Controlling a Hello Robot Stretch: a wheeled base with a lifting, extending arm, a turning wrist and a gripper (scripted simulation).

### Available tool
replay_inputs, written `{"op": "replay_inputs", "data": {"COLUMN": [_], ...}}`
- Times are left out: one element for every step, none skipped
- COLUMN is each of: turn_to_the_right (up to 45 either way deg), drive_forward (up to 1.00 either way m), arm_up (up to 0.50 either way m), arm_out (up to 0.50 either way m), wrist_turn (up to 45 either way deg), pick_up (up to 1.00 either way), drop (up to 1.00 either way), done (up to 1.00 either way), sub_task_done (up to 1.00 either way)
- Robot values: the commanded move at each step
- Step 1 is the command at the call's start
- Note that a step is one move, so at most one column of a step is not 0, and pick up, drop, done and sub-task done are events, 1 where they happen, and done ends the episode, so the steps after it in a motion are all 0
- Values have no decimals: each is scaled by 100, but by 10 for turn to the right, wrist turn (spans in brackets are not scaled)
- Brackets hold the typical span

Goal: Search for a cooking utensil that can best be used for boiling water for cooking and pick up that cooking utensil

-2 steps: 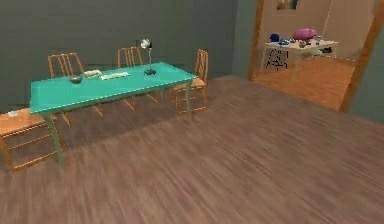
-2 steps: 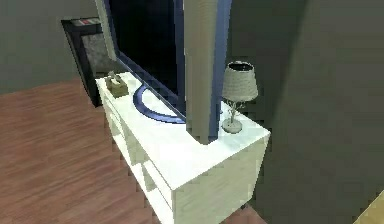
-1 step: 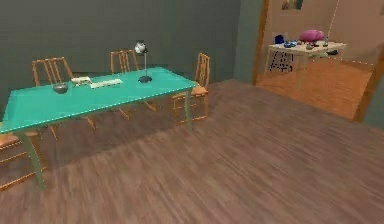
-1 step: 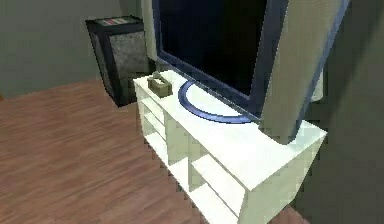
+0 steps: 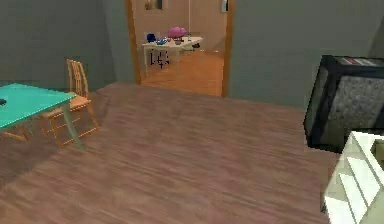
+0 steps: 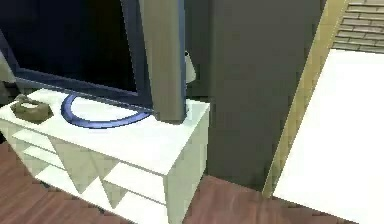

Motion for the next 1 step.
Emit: {"op": "replay_inputs", "data": {"turn_to_the_right": [0], "drive_forward": [100], "arm_up": [0], "arm_out": [0], "wrist_turn": [0], "pick_up": [0], "drop": [0], "done": [0], "sub_task_done": [0]}}
